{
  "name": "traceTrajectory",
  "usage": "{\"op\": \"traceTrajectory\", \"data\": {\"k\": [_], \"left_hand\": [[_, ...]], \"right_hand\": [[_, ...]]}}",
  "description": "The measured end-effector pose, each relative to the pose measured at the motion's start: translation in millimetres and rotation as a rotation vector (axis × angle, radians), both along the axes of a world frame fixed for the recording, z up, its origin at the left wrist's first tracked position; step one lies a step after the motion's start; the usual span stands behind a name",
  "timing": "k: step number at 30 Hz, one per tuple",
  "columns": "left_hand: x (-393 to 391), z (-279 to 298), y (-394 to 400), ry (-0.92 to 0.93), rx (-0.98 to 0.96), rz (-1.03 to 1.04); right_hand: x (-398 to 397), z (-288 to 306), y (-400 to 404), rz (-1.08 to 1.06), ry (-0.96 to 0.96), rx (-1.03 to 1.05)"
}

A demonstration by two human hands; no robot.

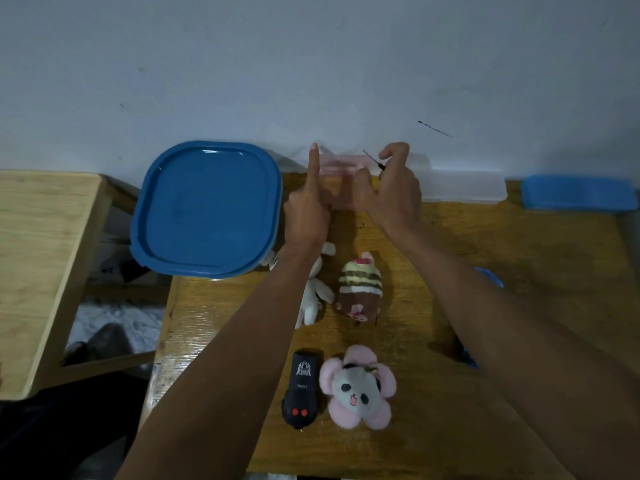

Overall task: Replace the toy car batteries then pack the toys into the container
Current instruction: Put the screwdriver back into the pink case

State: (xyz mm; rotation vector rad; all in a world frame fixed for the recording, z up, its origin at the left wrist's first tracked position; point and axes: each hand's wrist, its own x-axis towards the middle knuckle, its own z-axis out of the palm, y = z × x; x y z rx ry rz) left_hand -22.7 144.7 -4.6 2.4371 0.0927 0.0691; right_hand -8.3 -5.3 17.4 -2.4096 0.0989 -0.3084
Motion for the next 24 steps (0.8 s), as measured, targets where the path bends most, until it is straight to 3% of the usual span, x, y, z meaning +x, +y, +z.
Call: {"op": "traceTrajectory", "data": {"k": [8,12,20,24], "left_hand": [[8,-6,4,-0.031,-0.007,-0.003],[8,-8,3,-0.06,-0.012,0.001],[7,-9,3,-0.046,-0.022,-0.003],[7,-10,4,-0.058,-0.018,-0.017]], "right_hand": [[-9,-22,5,0.136,0.09,-0.129],[-1,-31,16,0.05,0.101,-0.316],[8,-36,33,-0.055,0.162,-0.276],[2,-36,25,-0.125,-0.022,-0.109]]}}
